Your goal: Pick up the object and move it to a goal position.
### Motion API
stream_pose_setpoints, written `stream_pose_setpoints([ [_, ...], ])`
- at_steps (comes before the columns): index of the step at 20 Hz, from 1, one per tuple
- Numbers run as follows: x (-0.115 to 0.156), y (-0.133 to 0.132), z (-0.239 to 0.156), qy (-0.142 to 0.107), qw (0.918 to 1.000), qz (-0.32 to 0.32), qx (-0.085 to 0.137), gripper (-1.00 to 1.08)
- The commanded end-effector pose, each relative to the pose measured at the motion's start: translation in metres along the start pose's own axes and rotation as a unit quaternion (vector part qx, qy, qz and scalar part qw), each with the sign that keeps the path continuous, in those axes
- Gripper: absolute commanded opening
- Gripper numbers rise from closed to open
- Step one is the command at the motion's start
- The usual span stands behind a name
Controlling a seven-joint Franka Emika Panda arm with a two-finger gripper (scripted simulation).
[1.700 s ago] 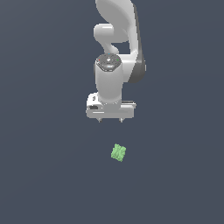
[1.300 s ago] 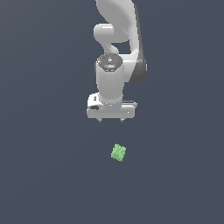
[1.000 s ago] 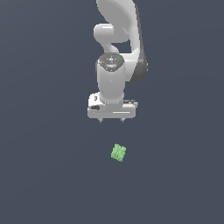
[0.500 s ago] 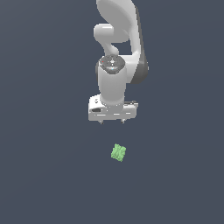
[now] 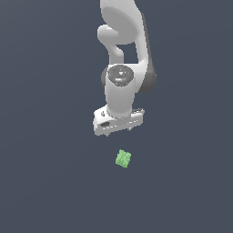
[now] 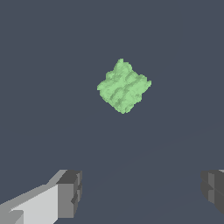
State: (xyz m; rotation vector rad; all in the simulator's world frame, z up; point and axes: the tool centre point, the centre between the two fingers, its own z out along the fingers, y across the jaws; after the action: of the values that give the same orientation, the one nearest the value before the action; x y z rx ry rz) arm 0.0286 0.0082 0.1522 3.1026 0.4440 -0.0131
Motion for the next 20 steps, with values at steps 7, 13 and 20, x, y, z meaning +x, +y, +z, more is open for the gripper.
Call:
stream_pose_setpoints([
  [7,0.026,-0.002,0.016,-0.001,0.992,-0.126,-0.002,1.0],
  [13,0.043,-0.003,0.028,-0.001,0.977,-0.213,-0.002,1.0],
  [20,0.061,-0.003,0.042,0.001,0.9505,-0.311,-0.001,1.0],
])
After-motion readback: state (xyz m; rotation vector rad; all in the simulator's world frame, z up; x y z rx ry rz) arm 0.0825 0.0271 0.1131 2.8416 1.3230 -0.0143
